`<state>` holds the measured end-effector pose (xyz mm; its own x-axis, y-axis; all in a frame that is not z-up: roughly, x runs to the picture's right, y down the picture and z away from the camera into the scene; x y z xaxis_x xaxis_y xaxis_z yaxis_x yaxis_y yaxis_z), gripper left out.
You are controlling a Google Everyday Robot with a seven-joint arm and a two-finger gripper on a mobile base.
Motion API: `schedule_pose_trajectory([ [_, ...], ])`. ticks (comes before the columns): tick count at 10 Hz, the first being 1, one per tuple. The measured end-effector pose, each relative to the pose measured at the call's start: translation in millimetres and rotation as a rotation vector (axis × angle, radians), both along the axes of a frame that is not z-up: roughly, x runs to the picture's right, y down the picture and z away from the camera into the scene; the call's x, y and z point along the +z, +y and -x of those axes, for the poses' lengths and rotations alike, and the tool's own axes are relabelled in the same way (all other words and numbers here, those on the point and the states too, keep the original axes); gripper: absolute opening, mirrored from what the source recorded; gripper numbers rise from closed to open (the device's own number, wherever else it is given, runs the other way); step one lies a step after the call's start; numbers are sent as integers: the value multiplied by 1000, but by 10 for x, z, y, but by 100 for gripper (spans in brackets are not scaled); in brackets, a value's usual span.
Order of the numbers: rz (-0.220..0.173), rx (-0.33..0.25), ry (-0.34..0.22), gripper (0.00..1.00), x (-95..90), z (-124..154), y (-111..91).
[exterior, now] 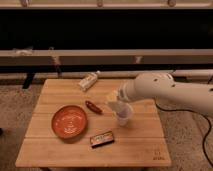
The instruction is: Place the white sponge in the ceramic cup
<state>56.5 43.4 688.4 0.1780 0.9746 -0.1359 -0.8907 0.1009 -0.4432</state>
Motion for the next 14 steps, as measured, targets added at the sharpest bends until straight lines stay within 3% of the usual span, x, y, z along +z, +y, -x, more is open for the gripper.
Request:
schedule_pose_trajectory([
  [3,-1,25,10,0,73,-77,12],
  [4,9,30,11,5,147,-49,48],
  [6,25,37,14,21,286,9,134],
  [7,33,43,22,34,350,10,166],
  [11,50,44,56,74,421,-21,211],
  [14,64,36,81,80,420,-60,264],
])
